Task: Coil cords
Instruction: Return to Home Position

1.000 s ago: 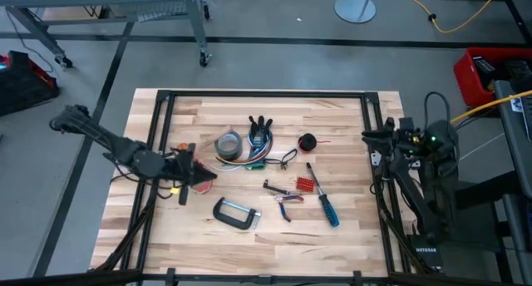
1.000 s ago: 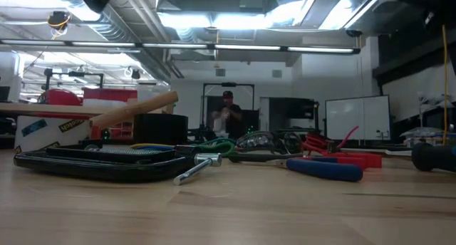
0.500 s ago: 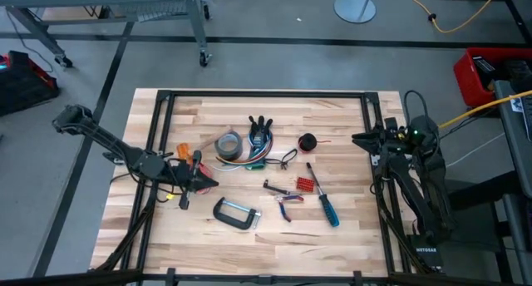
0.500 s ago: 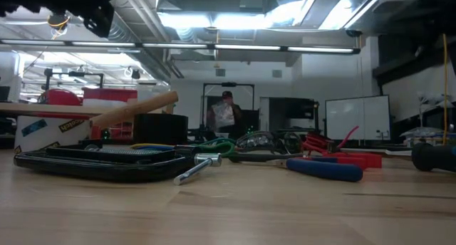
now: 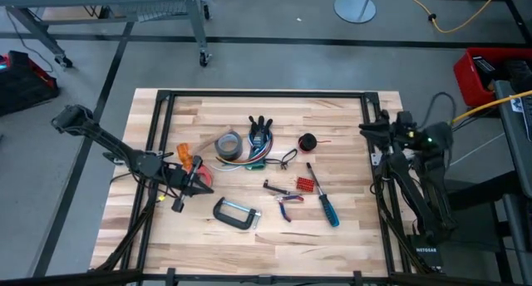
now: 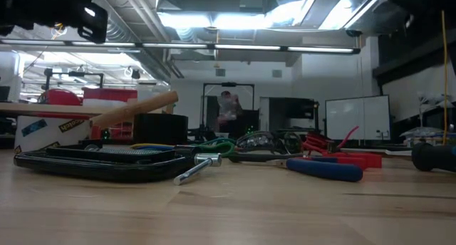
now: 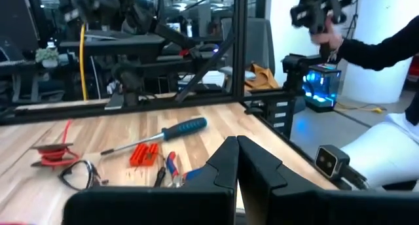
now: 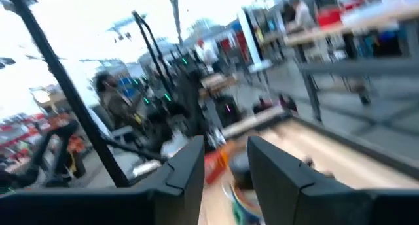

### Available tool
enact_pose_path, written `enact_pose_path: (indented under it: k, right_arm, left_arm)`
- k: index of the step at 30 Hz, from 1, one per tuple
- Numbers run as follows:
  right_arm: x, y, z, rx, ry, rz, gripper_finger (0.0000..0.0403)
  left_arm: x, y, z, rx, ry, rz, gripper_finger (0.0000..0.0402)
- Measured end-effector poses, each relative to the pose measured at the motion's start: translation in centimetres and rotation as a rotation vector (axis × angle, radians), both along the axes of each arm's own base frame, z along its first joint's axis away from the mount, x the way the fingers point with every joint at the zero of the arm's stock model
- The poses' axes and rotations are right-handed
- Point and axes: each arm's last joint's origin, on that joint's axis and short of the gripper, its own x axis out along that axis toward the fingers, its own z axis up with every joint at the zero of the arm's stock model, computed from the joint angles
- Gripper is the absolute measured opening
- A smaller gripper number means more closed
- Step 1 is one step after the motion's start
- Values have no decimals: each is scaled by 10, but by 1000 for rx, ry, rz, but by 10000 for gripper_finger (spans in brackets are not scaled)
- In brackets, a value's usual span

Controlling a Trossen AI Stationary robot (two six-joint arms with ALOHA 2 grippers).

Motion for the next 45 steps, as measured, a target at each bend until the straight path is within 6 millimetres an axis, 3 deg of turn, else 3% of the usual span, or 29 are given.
enact_pose_path:
  k: [9,24,30,37,45]
  right_arm:
    - [-6,14,32,-71,-195,56,122]
    - [-7,14,37,-91,-265,-4,122]
    - [0,-7,38,-128,-242,-101,122]
    - [16,-46,32,0,-155,-76,122]
    - [50,-53,28,-72,-142,94,122]
  left_arm:
    - [-7,5,-13,34,-56,10,1]
    - [0,50,-15,31,-120,322,1]
    - [2,65,-14,13,-123,356,1]
    - [2,81,-14,0,-126,426,1]
    - [1,92,-15,-52,-119,410,1]
